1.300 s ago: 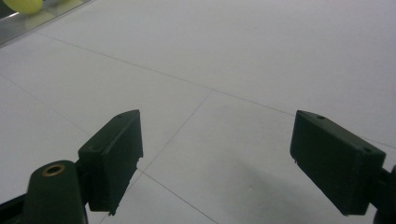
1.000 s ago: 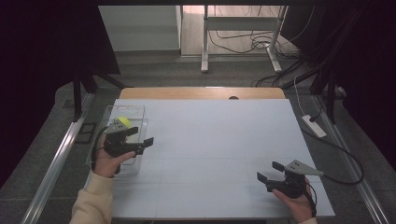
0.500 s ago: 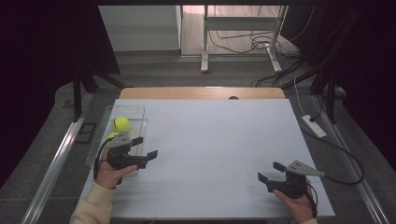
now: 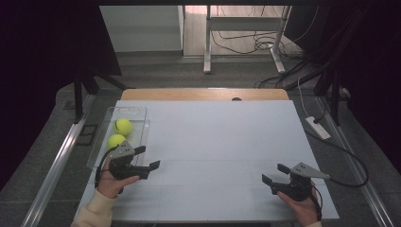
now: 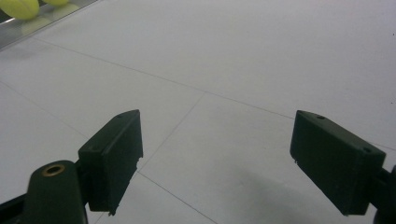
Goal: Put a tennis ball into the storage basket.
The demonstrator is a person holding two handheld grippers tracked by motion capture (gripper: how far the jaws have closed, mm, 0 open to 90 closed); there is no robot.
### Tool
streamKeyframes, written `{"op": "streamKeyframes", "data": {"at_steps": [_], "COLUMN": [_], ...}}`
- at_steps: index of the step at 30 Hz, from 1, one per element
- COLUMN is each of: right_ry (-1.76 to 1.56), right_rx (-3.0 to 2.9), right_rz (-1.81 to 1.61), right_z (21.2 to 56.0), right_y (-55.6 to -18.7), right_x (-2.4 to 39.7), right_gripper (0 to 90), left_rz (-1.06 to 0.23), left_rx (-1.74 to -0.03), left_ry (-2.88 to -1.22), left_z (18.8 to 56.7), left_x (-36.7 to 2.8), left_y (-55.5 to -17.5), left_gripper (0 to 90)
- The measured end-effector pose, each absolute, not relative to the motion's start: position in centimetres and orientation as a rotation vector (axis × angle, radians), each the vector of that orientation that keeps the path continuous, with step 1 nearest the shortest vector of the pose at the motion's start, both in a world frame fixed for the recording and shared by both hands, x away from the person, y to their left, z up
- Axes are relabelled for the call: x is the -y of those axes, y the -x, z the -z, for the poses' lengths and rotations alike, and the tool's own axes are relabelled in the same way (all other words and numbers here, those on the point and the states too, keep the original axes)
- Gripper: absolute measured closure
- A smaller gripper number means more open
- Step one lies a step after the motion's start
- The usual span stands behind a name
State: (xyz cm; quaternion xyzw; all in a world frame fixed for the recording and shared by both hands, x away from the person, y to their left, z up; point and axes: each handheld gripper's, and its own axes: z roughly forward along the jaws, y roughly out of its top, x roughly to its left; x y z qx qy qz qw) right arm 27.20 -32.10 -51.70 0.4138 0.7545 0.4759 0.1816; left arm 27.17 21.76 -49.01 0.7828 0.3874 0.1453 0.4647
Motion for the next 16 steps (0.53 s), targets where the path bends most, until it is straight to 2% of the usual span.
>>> {"op": "streamKeyframes", "data": {"at_steps": [16], "right_ry": [-1.169], "right_rx": [-2.125], "right_rz": [-1.343], "right_z": [51.64], "right_y": [-27.16], "right_x": [32.19], "right_gripper": [16.9], "left_rz": [-0.366], "left_rx": [-0.951], "left_ry": [-1.938], "left_z": [49.18], "left_x": [-21.65], "left_y": [-27.12], "left_gripper": [16.5]}}
